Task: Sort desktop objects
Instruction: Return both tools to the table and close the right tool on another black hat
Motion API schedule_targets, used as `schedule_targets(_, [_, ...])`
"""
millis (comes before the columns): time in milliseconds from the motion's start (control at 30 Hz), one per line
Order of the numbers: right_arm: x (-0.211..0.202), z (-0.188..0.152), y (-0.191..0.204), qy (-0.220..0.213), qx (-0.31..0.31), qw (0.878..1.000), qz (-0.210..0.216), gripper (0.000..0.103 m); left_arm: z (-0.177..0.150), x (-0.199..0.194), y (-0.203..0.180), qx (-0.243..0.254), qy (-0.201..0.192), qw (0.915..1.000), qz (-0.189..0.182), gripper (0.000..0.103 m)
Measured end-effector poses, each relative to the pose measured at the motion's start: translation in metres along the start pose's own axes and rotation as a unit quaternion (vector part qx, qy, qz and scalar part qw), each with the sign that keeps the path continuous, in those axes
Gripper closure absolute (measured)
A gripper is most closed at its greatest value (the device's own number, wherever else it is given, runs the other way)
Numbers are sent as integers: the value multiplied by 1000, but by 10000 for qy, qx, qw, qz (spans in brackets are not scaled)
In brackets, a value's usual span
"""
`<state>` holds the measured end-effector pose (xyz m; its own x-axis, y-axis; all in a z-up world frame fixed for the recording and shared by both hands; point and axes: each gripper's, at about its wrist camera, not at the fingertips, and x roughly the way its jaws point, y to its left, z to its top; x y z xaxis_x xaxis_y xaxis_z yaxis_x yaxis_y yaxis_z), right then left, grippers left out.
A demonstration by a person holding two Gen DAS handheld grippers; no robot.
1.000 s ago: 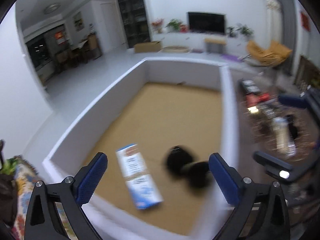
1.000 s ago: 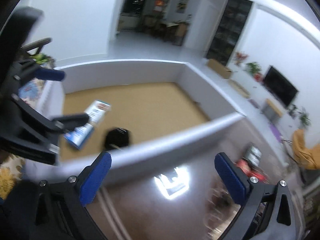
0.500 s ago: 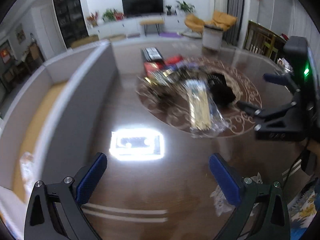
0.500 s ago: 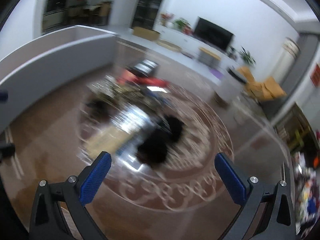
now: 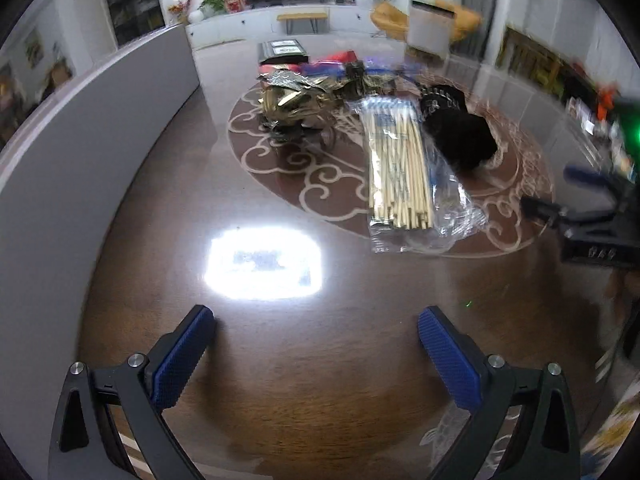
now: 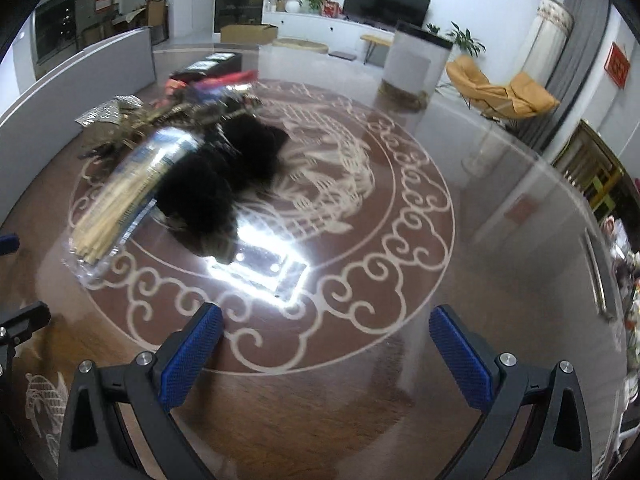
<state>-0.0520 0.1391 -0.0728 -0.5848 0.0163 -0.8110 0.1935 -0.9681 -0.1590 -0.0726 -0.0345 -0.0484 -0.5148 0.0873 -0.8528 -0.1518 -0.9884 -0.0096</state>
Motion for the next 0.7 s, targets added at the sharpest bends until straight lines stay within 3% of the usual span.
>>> schedule_targets(100, [1,1,0,-2,35,10000,65,0,1,1,7,-146,-22,9999,9,0])
schedule_targets(267, [-1,9,9,-24,104,9973,720,0,-3,0,7,-141,-109,9998,134,0])
schedule_targets(400, [-11,29,9,-373,487,9881,1410,0,-3,1,6,-168,-148,9996,160,0])
schedule_targets(500, [-6,53,16,-440,587,9854,1535,2,-3,1,6,-178,-164,9996,164,0])
schedule_targets(533, [-1,60,20,-407,577,9852,1560,13,-3,1,6,-176,-165,9996,164,0])
schedule_targets(567, [6,65,23,-330,554,9850,1598,31,-3,1,6,-177,-166,9996,164,0])
schedule_targets(700, [28,73,27,-94,558,9849,1636,62,-3,1,6,-178,-165,9996,164,0])
